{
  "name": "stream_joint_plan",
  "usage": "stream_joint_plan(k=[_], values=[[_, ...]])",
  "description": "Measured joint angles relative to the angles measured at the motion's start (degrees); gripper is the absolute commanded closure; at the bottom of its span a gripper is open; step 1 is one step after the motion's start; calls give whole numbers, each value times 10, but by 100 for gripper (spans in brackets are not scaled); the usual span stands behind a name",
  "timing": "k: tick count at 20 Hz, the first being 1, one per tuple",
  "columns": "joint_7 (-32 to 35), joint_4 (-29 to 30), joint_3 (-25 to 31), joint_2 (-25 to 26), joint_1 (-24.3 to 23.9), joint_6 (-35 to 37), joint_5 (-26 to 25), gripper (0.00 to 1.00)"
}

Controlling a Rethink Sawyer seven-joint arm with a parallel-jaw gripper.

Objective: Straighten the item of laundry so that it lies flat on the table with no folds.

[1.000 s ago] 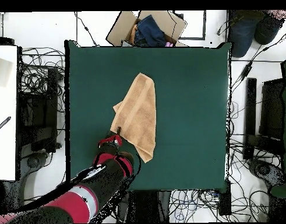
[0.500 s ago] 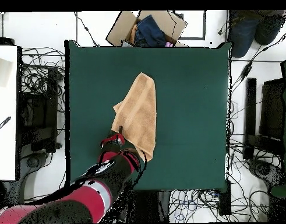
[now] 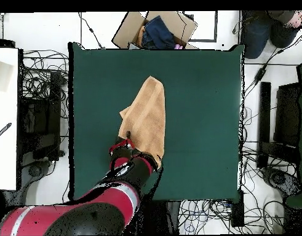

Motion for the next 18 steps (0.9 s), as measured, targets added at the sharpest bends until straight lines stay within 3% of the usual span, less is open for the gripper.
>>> stream_joint_plan(k=[14, 15, 18], values=[[0, -8, 41, -4, -60, -29, -80, 0], [0, -8, 44, -2, -62, -35, -81, 100], [0, -8, 44, -2, -62, -37, -79, 100]])
